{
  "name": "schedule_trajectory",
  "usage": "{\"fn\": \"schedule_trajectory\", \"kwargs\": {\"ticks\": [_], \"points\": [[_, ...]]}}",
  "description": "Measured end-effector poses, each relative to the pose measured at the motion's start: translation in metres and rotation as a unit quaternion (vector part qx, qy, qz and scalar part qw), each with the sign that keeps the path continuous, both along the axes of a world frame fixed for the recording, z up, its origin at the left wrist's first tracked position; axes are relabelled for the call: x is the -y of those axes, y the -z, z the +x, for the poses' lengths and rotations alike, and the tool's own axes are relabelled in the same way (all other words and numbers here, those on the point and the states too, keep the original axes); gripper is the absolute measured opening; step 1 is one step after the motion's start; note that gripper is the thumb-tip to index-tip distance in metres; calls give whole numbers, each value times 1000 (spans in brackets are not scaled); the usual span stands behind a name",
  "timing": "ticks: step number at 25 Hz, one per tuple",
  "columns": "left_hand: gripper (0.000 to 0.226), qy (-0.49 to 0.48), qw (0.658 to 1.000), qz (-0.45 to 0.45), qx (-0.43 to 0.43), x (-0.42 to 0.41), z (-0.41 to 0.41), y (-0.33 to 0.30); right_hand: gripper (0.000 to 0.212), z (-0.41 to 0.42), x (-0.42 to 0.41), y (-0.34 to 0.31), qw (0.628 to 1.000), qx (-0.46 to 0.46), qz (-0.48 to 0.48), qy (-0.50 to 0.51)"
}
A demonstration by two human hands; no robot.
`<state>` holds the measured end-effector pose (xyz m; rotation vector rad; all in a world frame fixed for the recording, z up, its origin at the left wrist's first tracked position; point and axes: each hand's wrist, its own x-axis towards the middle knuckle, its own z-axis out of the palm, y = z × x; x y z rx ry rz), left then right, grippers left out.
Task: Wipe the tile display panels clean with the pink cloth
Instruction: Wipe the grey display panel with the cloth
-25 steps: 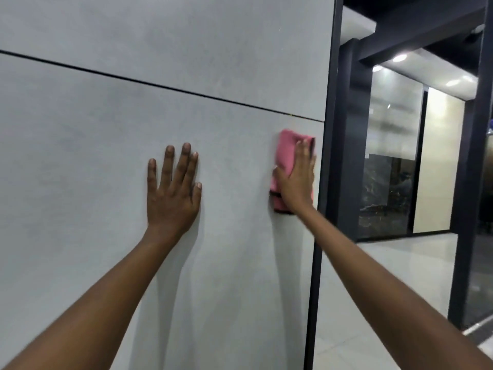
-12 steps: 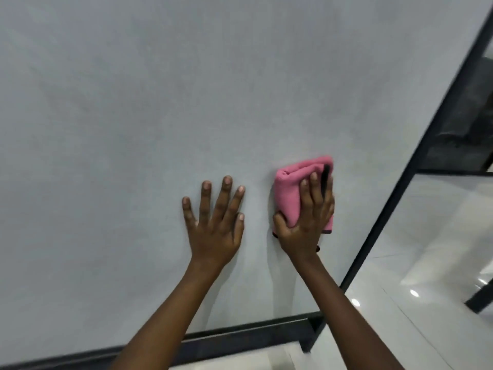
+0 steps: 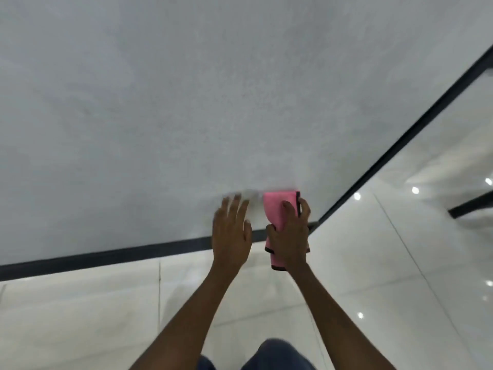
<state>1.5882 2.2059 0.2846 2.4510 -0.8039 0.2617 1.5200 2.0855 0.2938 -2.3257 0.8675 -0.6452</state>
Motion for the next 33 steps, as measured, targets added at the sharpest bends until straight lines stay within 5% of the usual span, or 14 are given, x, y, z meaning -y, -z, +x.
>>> {"fn": "schedule_trajectory", "kwargs": {"ticks": [3, 5, 8, 25, 33], "points": [[40, 4, 940, 179, -290, -32, -37, -28, 43, -30, -9, -46, 944, -270, 188, 12], [43, 35, 883, 292, -365, -43, -46, -62, 44, -44, -14, -81, 892, -393, 224, -16], [48, 95, 848, 337, -398, -56, -63, -143, 37, -65, -29, -158, 857, -463, 218, -62], [45, 163, 934, 251, -197, -227, -112, -540, 25, -137, -234, -554, 916, -371, 149, -21], [41, 181, 974, 128, -50, -292, -183, -635, 24, -208, -307, -653, 956, -279, 89, 16]]}}
